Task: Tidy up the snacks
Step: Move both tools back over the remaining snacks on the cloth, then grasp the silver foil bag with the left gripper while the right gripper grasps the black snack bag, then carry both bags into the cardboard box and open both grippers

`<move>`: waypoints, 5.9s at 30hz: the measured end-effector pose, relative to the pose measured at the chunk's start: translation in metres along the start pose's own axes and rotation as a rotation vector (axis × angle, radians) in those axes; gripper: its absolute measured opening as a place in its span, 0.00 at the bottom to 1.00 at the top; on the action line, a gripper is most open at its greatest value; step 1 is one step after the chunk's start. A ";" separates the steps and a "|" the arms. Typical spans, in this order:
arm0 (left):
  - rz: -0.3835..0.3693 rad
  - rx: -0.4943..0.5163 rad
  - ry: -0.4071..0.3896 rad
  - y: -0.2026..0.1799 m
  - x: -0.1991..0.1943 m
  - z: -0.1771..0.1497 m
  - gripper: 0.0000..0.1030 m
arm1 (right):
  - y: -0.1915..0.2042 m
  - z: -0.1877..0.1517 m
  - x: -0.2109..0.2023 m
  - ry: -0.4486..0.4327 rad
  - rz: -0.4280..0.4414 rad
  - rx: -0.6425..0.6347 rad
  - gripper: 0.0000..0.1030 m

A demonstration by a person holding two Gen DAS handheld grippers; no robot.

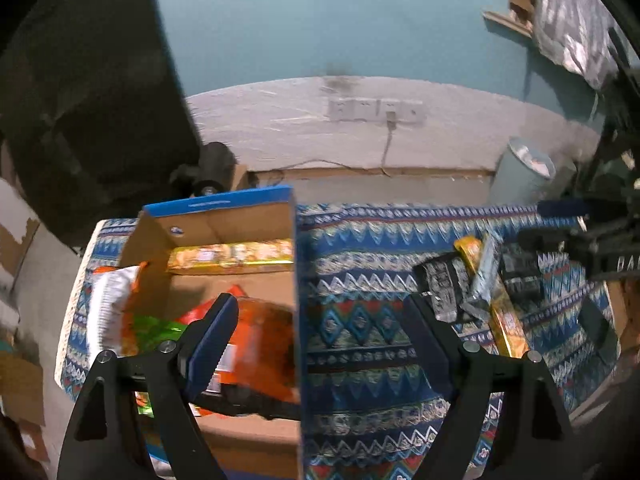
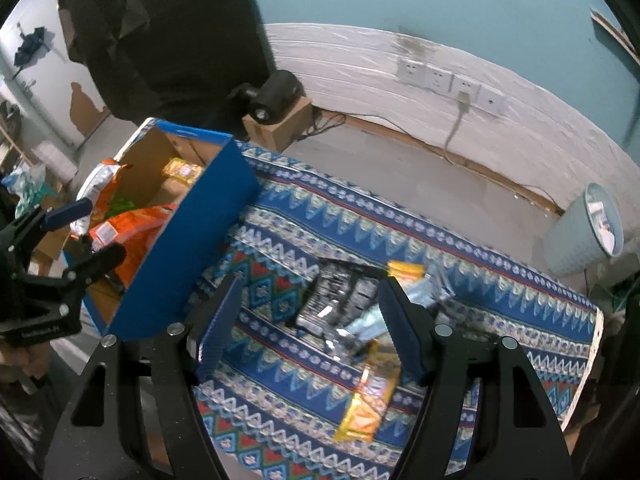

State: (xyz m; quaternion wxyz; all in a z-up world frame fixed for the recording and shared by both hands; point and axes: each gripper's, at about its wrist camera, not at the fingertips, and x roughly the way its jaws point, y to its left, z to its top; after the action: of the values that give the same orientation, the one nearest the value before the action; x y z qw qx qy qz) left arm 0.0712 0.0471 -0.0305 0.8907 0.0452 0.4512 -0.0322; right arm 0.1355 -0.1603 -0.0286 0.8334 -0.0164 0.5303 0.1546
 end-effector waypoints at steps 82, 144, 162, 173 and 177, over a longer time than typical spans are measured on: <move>-0.188 0.154 0.249 -0.190 0.160 0.024 0.29 | -0.169 -0.104 0.072 0.299 -0.034 -0.032 0.71; -0.122 0.099 0.137 -0.100 0.066 -0.021 0.29 | -0.091 -0.070 0.058 0.167 -0.121 -0.052 0.59; -0.073 0.113 -0.015 -0.084 0.002 -0.001 0.29 | -0.030 -0.033 0.006 0.011 -0.030 -0.075 0.60; -0.039 0.110 -0.081 -0.066 -0.023 0.011 0.29 | 0.000 -0.011 -0.008 -0.040 0.015 -0.089 0.60; -0.020 0.096 -0.093 -0.054 -0.029 0.014 0.29 | 0.013 -0.001 -0.012 -0.060 0.032 -0.102 0.60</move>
State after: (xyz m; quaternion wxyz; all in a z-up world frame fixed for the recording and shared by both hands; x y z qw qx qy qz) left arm 0.0605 -0.0073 -0.0017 0.9071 0.0818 0.4078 -0.0647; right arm 0.1266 -0.1506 -0.0169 0.8445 -0.0459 0.4965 0.1952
